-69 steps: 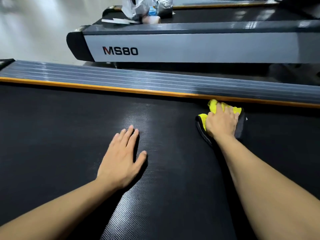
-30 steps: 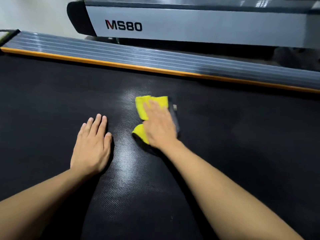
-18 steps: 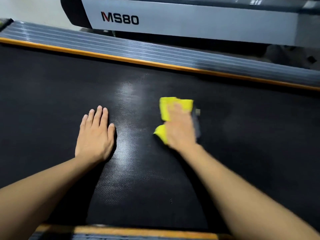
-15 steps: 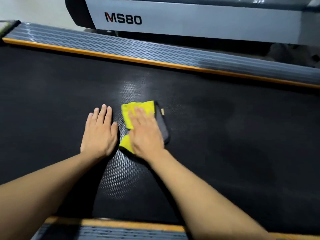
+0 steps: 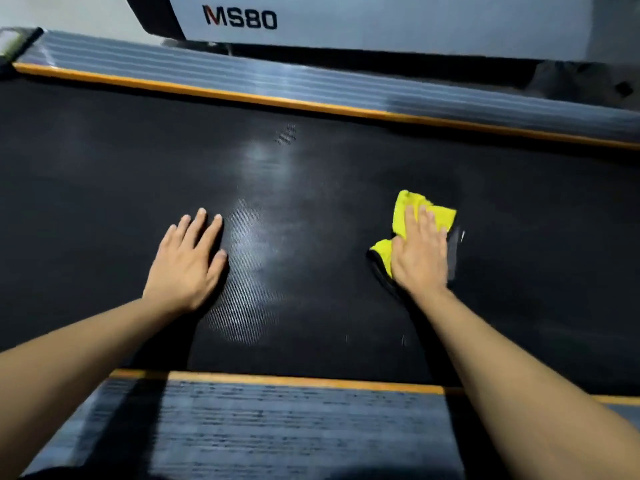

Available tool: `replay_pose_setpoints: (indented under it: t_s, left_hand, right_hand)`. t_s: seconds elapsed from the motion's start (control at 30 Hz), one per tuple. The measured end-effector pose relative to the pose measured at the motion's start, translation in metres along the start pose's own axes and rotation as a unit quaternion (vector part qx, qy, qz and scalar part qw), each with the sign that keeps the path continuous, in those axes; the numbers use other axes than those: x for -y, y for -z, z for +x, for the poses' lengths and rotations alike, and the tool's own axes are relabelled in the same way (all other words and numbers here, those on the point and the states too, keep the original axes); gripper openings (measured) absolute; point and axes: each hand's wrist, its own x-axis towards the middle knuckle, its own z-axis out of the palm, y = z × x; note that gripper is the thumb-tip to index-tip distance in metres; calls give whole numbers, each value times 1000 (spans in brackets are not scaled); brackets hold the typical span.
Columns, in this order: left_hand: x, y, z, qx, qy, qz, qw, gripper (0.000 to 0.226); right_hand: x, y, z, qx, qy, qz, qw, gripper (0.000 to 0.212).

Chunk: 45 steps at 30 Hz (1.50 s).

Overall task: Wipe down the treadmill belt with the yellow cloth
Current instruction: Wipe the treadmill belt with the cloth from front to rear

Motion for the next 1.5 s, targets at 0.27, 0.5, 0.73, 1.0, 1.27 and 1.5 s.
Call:
replay_pose_setpoints:
  t_s: [0.27,0.5,0.73,1.0,1.27,1.5]
  left_hand:
    - [-7,-2,-3,10,28,-28,999,75]
    - [-10,17,-8,73,8,4,997,82]
    - [-12,50,-34,271,-21,30,962,114]
    - [-8,56,-40,288,-8,45,956,151]
    - [-9,58,-44,285,0,23,958,155]
    - [-15,61,-45,287,1,21,958,157]
  right_hand:
    - [176,-42,-82,52,204,60,976,67]
    - [100,-16,-68,2,137,-16,990,64]
    - [5,-2,-59,-3,-51,-4,999,62]
    - [200,-39,-148,65,212,27,975,71]
    - [51,2,-110,58,143,-28,988,64]
    - [-49,19,-103,27,-47,-45,998,64]
